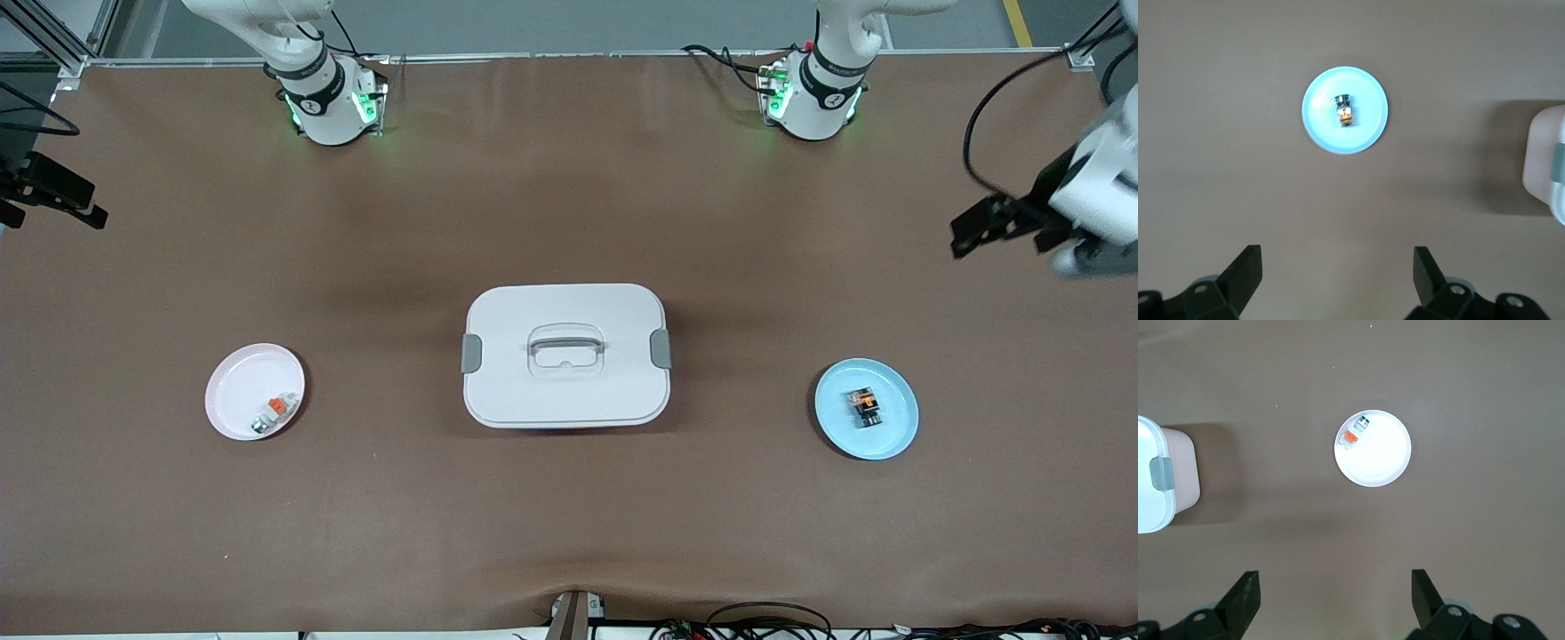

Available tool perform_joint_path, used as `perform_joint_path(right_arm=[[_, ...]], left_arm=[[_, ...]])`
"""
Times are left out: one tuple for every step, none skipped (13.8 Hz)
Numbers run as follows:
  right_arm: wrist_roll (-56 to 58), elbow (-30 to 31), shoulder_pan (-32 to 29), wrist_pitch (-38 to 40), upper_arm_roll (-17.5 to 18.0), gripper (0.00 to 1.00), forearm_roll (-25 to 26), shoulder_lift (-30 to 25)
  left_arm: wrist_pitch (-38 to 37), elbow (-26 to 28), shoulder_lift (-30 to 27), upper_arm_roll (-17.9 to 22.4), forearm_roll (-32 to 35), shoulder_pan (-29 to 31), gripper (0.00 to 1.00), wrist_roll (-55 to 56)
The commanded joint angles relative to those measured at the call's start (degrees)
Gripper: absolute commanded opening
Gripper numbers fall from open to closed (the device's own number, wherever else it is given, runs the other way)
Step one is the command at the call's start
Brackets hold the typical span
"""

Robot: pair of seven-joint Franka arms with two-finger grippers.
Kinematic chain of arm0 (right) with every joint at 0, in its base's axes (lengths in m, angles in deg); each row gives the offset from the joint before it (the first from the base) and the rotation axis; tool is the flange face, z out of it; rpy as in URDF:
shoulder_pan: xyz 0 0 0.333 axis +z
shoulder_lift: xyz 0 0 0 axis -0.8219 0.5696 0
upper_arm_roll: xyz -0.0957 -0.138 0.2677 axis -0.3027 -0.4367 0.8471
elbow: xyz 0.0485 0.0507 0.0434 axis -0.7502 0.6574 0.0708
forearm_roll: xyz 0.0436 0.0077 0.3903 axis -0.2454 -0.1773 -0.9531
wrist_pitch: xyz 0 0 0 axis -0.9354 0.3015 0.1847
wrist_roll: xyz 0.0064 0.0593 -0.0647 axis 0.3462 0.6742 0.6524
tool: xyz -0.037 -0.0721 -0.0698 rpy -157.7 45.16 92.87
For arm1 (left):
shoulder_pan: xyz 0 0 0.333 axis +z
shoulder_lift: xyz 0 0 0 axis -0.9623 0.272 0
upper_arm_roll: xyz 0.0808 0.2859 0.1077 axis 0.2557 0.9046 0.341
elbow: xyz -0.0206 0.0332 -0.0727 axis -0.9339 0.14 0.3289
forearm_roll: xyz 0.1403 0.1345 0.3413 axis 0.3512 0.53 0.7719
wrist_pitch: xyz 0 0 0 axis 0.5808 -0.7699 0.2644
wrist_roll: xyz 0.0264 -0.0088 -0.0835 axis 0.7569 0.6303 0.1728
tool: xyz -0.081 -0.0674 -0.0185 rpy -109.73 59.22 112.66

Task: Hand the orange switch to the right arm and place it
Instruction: 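Move the left gripper down over the black switch on the blue plate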

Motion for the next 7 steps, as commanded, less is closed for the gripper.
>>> perform_joint_path(right_arm=[[0.1,0.0,-0.3,0.5,0.4,1.00,0.2,-0.6],[0.2,0.0,-0.3,0.5,0.4,1.00,0.2,-0.6],[0.2,0.0,-0.3,0.5,0.4,1.00,0.2,-0.6],[0.1,0.0,-0.3,0.5,0.3,1.00,0.2,-0.6],[0.1,0.0,-0.3,0.5,0.3,1.00,0.2,-0.6],[0.1,0.0,-0.3,0.5,0.3,1.00,0.2,-0.6],[0.1,0.0,-0.3,0.5,0.3,1.00,0.2,-0.6]], left_arm=[[4.6,0.0,5.7,-0.3,0.1,-0.6,1.00,-7.8],[6.3,0.0,7.3,-0.3,0.1,-0.7,1.00,-11.9],[8.3,0.4,8.5,-0.3,0.3,-0.6,1.00,-16.4],[11.5,1.8,9.4,-0.3,0.3,-0.4,1.00,-21.4],[15.1,3.5,10.4,-0.3,0.2,0.1,1.00,-26.2],[18.1,5.1,11.4,-0.3,0.2,0.2,1.00,-29.4],[21.0,6.6,12.3,-0.3,0.2,0.2,1.00,-31.7]])
